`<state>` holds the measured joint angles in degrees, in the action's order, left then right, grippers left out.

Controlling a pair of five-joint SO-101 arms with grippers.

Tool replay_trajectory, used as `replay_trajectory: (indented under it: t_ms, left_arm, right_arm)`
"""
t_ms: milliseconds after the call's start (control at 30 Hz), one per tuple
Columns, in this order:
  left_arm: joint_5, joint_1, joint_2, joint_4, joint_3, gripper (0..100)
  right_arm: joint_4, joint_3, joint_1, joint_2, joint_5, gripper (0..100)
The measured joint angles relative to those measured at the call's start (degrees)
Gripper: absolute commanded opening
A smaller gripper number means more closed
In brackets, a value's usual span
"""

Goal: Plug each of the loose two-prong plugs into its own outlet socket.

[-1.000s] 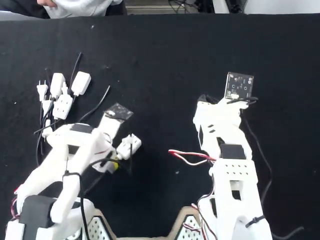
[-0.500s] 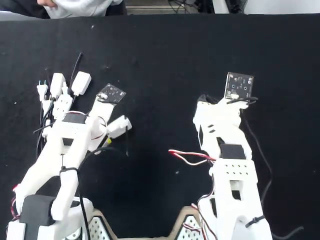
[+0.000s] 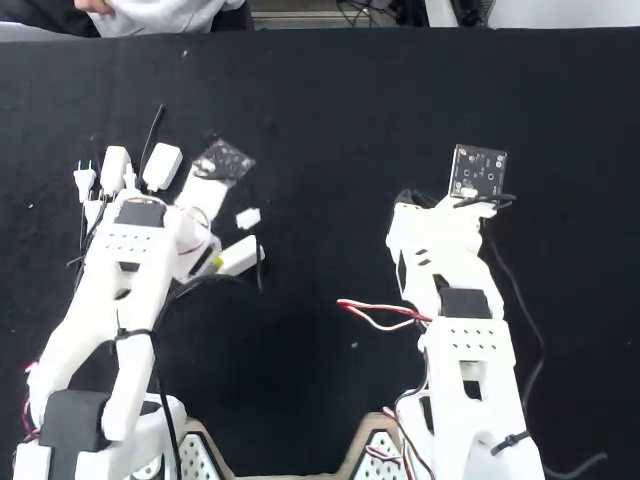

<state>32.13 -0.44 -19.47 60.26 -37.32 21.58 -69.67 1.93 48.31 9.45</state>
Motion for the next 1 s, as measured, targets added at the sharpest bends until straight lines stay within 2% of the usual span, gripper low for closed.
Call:
replay_trajectory:
  t_ms: [233, 333, 433, 567, 733, 867, 1000]
  left_arm:
    - [-12.1, 0.0, 6.2, -14.3, -2.6, 19]
    - [-17.3, 1.0, 7.3, -14.7, -3.1, 19]
    - [-17.7, 5.0, 6.7, -10.5, -3.0, 19]
    - [-15.9, 11.2, 2.6, -3.9, -3.1, 19]
    - [-11.4, 11.3, -5.3, 2.5, -3.1, 19]
    - [-1.5, 7.8, -7.8, 8.0, -3.7, 19]
    - [3.2, 0.0, -7.9, 5.3, -7.4, 19]
  right_arm:
    - [0.0, 0.0, 0.0, 0.0, 0.0, 1.2]
    - [0.0, 0.0, 0.0, 0.0, 0.0, 1.2]
    - [0.0, 0.0, 0.0, 0.0, 0.0, 1.2]
    - [0.0, 0.0, 0.0, 0.0, 0.0, 1.2]
    - [0.0, 0.0, 0.0, 0.0, 0.0, 1.2]
    - [0.0, 0.0, 0.0, 0.0, 0.0, 1.2]
    - [0.0, 0.0, 0.0, 0.0, 0.0, 1.2]
